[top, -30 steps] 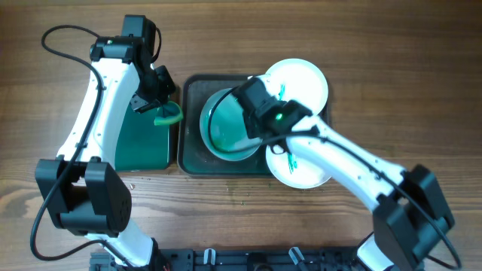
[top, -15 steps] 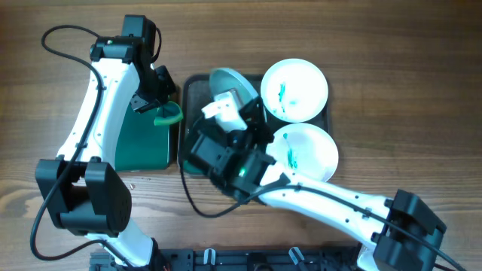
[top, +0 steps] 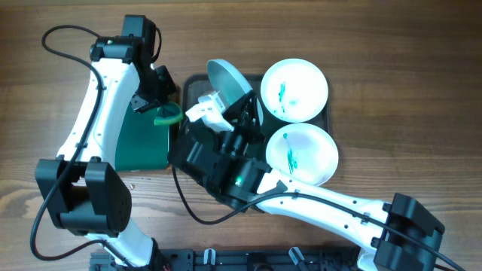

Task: Clean dirty plates on tray and stack at the side
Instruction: 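Lift the cleaned plate with the right gripper and place it right of tray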

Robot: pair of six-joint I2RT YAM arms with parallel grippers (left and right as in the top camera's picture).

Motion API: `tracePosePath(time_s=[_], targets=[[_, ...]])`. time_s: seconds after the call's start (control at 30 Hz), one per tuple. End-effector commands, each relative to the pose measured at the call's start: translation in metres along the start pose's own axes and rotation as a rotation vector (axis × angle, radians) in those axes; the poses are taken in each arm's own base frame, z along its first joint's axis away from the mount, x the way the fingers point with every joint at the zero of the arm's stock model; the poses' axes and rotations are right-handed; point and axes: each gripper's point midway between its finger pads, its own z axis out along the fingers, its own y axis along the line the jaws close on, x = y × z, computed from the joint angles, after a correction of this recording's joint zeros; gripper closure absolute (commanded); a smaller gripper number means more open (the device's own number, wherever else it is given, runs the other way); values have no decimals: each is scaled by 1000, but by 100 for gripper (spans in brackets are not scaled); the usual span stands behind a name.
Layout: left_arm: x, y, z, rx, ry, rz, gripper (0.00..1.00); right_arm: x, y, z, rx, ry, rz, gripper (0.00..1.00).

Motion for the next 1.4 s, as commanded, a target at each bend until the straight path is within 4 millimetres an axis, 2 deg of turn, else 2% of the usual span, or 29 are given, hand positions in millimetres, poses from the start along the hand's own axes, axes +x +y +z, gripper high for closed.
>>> tracePosePath(time_s=[0.0, 0.03, 0.1, 0.2, 0.33, 0.4, 0.47, 0.5, 0.6, 0.63, 0.7, 0.77, 0.9, 0.97, 1.07, 1.17, 1.23, 1.27, 1.37], targets=[[-3, -3, -5, 21, -12, 13, 96, 17, 21, 7, -176, 51, 52, 96], [-3, -3, -5, 20, -12, 13, 96, 35, 37, 9, -282, 119, 84, 96], [-2, -3, -5, 21, -11, 15, 96, 58, 49, 12, -417, 249, 166, 96], [-2, -4, -5, 28, -8, 13, 96, 74, 48, 22, -671, 430, 341, 96], [1, -9, -5, 53, 8, 11, 96, 79, 4, 53, -884, 551, 643, 96], [4, -14, -5, 77, 22, 17, 96, 98, -27, 78, -924, 620, 796, 96], [9, -20, -5, 84, 28, 34, 96, 130, -51, 101, -885, 712, 908, 96], [12, -25, -5, 85, 29, 50, 96, 158, -69, 116, -824, 777, 977, 96], [18, -37, -5, 93, 26, 85, 96, 217, -103, 140, -658, 878, 1084, 96], [20, -41, -5, 96, 24, 97, 96, 229, -109, 143, -620, 896, 1103, 96], [23, -49, -5, 104, 18, 118, 96, 274, -128, 154, -479, 955, 1149, 96], [25, -56, -6, 112, 11, 137, 96, 318, -138, 157, -335, 1030, 1178, 96], [28, -63, -6, 120, 5, 155, 96, 376, -118, 158, -236, 1143, 1223, 96], [28, -63, -6, 120, 5, 155, 96, 397, -106, 158, -205, 1190, 1234, 95], [28, -63, -6, 120, 6, 157, 96, 415, -89, 158, -197, 1228, 1226, 96], [28, -63, -6, 120, 6, 157, 96, 427, -76, 154, -206, 1283, 1214, 94], [28, -63, -6, 120, 6, 157, 96, 429, -73, 152, -217, 1295, 1200, 81], [28, -63, -6, 120, 6, 156, 96, 429, -72, 150, -224, 1305, 1198, 71], [28, -63, -6, 120, 6, 157, 96, 417, -68, 137, -292, 1344, 1221, 65]])
